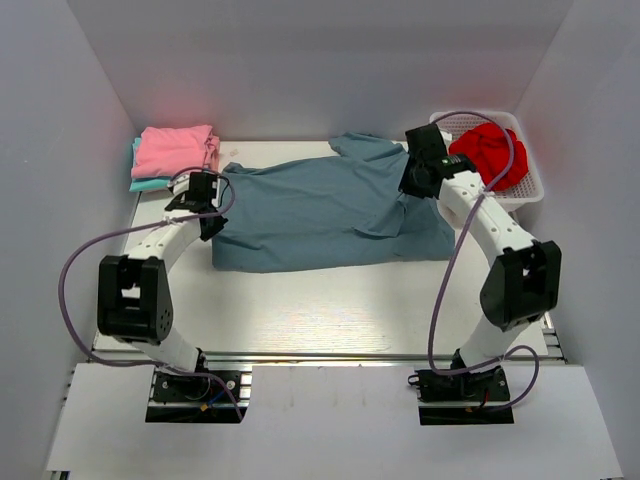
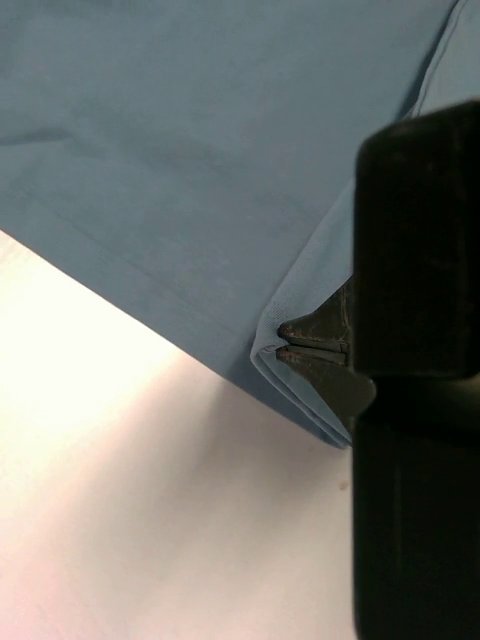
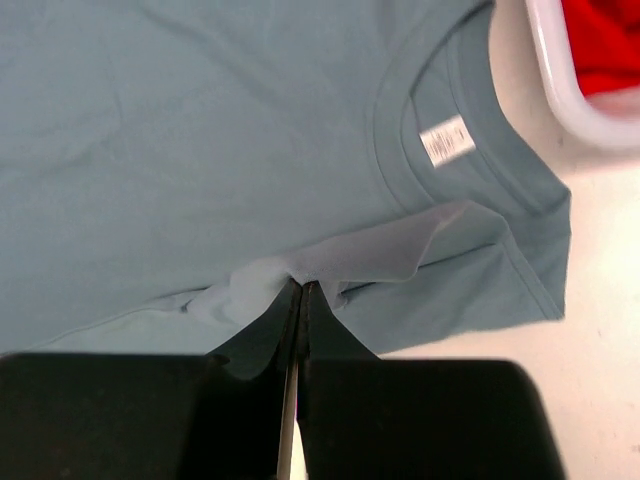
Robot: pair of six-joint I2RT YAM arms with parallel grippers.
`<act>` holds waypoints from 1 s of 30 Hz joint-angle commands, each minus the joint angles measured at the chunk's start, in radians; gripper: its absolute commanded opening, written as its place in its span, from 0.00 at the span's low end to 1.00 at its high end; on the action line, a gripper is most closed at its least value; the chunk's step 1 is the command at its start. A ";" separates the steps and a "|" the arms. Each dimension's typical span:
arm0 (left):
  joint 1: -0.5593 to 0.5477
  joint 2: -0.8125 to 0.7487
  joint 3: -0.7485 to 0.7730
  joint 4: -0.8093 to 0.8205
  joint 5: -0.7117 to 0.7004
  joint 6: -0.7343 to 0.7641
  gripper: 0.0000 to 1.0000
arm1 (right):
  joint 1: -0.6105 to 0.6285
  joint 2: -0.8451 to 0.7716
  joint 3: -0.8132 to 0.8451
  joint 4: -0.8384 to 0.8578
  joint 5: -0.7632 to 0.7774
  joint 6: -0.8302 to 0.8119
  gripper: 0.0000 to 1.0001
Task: Fold and stack the t-shirts
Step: Fold the flattened tshirt in 1/3 of the way
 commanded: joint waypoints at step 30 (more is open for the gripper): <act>0.022 0.044 0.019 0.207 0.572 0.325 1.00 | -0.079 0.172 -0.183 0.318 -0.399 -0.184 0.90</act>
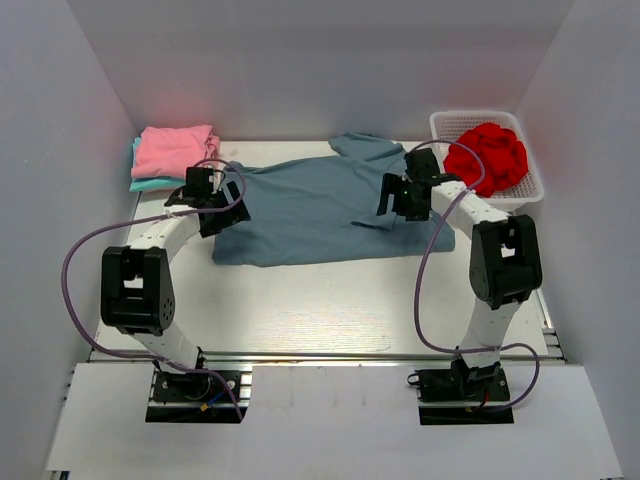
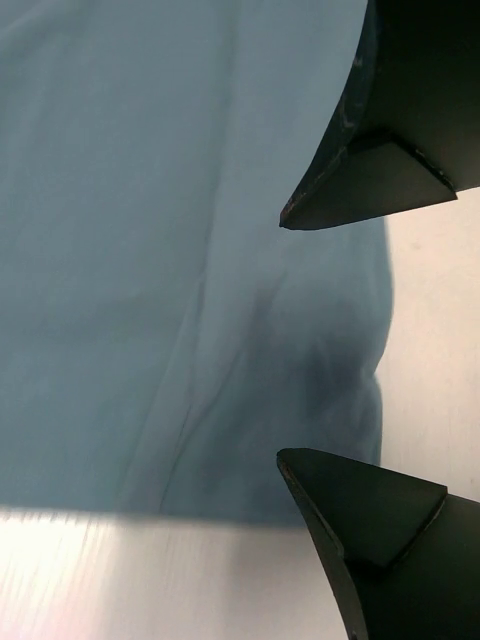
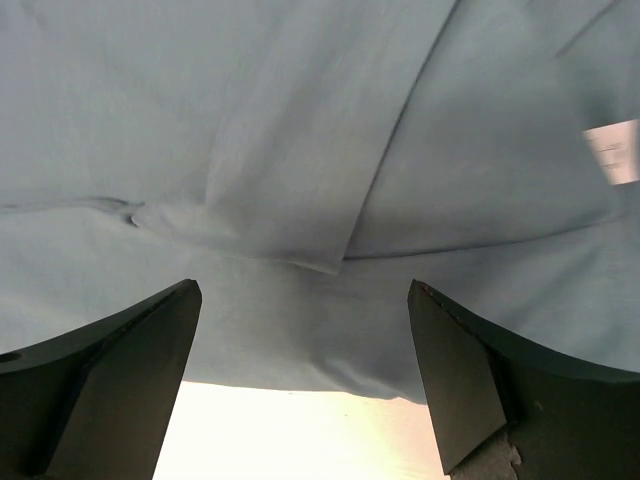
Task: Fold and stack the t-shirts
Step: Fold the flattened tshirt in 1/3 of the way
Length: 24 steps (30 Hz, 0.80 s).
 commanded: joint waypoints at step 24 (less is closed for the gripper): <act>-0.008 0.015 -0.195 0.129 0.160 0.052 1.00 | -0.011 0.110 -0.107 0.395 -0.332 0.191 0.83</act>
